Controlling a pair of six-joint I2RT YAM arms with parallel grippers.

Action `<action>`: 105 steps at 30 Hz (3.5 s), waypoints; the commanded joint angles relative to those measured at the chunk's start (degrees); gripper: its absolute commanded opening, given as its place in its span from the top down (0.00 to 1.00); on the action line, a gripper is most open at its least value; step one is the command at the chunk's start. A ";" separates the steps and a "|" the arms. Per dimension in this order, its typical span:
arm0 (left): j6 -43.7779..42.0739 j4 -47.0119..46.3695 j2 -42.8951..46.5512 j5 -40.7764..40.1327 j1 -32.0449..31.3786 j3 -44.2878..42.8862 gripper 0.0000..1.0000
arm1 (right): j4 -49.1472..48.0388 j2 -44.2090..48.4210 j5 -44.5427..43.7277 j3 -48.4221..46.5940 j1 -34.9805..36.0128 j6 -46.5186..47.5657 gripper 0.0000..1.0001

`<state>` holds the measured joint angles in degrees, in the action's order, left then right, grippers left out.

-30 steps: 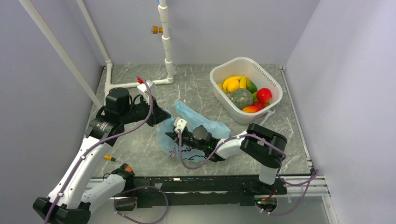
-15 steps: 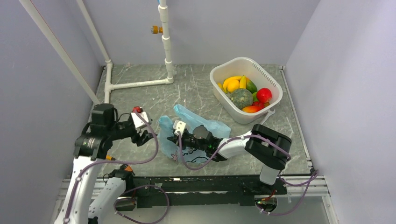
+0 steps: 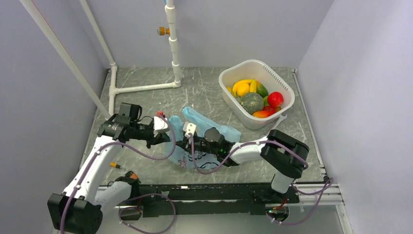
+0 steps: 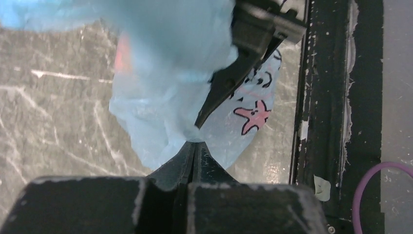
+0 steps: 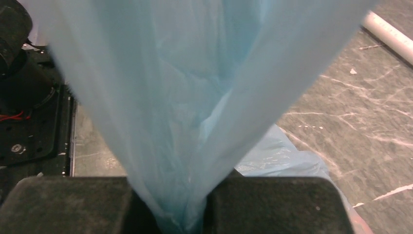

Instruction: Place the fake fruits into the plastic bag and tie a complex knot

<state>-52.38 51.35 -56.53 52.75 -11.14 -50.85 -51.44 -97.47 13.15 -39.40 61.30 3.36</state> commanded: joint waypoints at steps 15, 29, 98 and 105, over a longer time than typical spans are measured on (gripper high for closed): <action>33.86 -30.37 1.78 5.13 -9.75 7.13 1.00 | -9.66 -4.64 3.84 -5.28 -0.14 -6.45 0.53; 34.39 -13.69 7.51 5.03 -4.15 -1.04 0.92 | -13.98 -7.24 2.11 -3.01 -1.16 -3.93 1.00; 36.22 -26.11 7.37 10.43 3.59 3.94 0.01 | -13.04 -3.68 7.95 -4.33 -3.57 1.39 1.00; 45.89 -35.87 4.24 6.44 -1.90 5.76 0.53 | -12.57 -2.87 9.68 -4.12 -3.55 2.32 0.86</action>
<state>-16.32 24.32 -50.57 59.99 -12.38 -46.52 -62.85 -103.09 21.15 -42.17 57.74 3.88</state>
